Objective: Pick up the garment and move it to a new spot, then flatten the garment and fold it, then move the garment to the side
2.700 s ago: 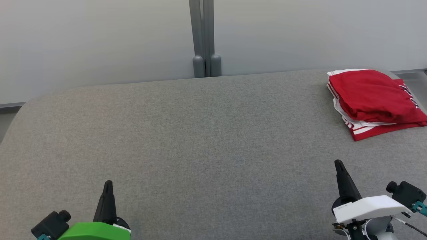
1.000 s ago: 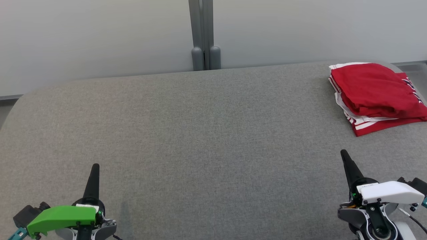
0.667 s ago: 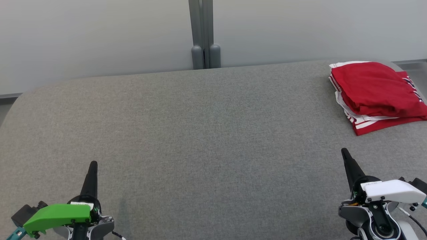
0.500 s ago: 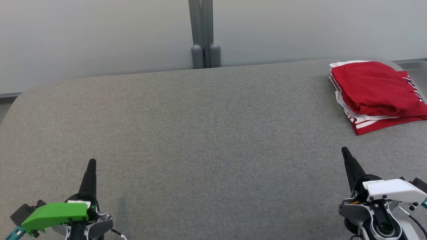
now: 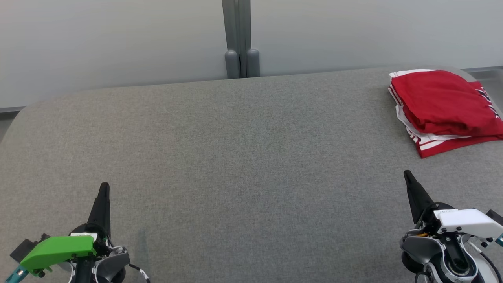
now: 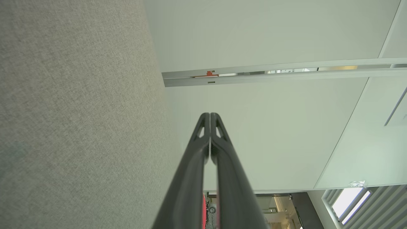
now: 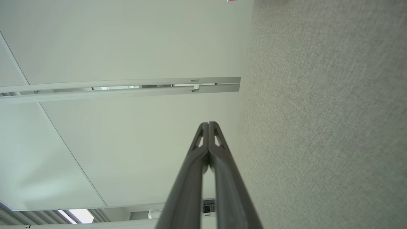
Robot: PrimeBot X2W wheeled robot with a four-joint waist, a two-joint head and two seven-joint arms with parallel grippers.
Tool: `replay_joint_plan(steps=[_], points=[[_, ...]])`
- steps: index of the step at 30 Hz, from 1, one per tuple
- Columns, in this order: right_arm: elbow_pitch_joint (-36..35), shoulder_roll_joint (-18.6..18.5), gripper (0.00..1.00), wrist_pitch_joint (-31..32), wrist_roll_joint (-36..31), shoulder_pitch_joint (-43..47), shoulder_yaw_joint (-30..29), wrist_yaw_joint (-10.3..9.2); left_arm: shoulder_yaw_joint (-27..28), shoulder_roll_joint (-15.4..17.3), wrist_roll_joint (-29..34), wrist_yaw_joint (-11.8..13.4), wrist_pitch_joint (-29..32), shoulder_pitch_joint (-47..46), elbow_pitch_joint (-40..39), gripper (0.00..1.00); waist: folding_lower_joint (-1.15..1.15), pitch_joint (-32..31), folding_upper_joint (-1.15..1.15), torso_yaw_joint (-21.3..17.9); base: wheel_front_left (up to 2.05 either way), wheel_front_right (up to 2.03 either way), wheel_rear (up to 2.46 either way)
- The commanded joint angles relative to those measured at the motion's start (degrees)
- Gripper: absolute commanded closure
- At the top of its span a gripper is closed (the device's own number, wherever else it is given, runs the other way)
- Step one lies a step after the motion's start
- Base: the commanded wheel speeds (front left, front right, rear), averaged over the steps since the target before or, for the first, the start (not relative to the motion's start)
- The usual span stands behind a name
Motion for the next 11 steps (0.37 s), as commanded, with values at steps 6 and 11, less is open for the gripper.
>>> replay_joint_plan(steps=[6, 11], points=[[0.2, 0.1, 1.00, 0.5, 0.9, -0.7, -0.4, 0.02, 0.6, 0.0, -1.0, -0.4, 0.5, -1.0, 0.3, 1.00, 0.00, 0.1, 0.00, 0.0, 0.00, 0.00, 0.00], [0.2, 0.2, 1.00, 0.7, 0.7, -0.7, -0.5, 0.02, 0.7, -0.1, -0.8, -0.4, 0.6, -1.0, 0.3, 1.00, 0.00, 0.1, 0.00, 0.0, 0.00, 0.00, 0.00]])
